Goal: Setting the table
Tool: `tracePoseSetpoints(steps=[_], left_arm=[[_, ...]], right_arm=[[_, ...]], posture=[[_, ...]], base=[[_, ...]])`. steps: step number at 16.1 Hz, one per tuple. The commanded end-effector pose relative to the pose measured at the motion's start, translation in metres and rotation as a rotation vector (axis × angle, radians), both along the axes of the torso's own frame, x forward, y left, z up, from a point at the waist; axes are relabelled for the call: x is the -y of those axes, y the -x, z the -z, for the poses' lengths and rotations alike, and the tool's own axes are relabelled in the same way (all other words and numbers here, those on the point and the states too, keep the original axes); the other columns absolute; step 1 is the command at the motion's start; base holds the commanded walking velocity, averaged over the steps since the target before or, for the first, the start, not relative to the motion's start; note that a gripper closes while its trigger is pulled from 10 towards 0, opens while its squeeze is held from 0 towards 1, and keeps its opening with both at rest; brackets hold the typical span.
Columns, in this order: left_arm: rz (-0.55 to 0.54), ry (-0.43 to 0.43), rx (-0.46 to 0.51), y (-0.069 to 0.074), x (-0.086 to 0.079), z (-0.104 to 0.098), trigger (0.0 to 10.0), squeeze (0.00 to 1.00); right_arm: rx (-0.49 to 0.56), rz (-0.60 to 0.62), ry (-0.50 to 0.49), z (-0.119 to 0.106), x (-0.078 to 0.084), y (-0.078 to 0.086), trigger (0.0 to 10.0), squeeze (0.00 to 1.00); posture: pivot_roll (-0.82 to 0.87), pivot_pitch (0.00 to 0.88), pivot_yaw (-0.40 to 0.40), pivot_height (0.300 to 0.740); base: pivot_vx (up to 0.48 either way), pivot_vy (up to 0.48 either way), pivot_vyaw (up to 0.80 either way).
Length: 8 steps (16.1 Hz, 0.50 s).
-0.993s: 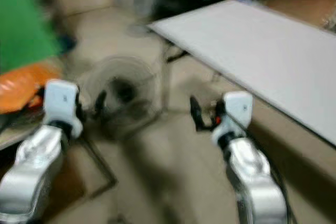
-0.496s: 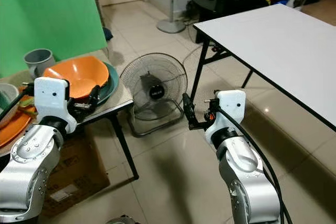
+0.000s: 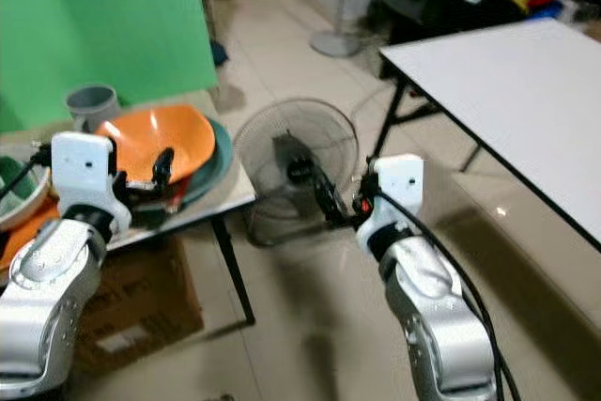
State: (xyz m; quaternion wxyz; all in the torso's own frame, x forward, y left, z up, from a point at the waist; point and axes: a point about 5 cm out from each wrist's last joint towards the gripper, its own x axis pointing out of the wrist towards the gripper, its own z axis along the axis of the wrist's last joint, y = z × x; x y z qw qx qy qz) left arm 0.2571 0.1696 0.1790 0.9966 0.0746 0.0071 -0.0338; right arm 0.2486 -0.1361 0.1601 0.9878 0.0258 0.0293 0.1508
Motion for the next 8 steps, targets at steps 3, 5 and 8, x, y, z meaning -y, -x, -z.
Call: tracePoseSetpoints(steps=[3, 5, 8], left_arm=[[0.026, -0.012, 0.014, 0.0024, 0.0071, -0.0039, 10.0, 0.0], [0.032, -0.02, 0.02, 0.0033, 0.0081, -0.0054, 10.0, 0.0], [0.042, -0.036, 0.025, 0.0036, 0.0098, -0.0069, 10.0, 0.0]], right_arm=[[0.003, -0.017, 0.007, 0.0007, 0.0013, -0.0003, 10.0, 0.0], [0.005, -0.035, 0.009, 0.0007, -0.0003, -0.0014, 10.0, 0.0], [0.01, -0.039, 0.011, -0.0001, -0.0004, -0.0062, 10.0, 0.0]], posture=[[0.14, 0.0, 0.019, 0.74], [0.14, 0.0, 0.019, 0.74], [0.14, 0.0, 0.017, 0.74]], base=[[0.31, 0.0, 0.8], [0.304, 0.0, 0.8], [0.289, 0.0, 0.53]])
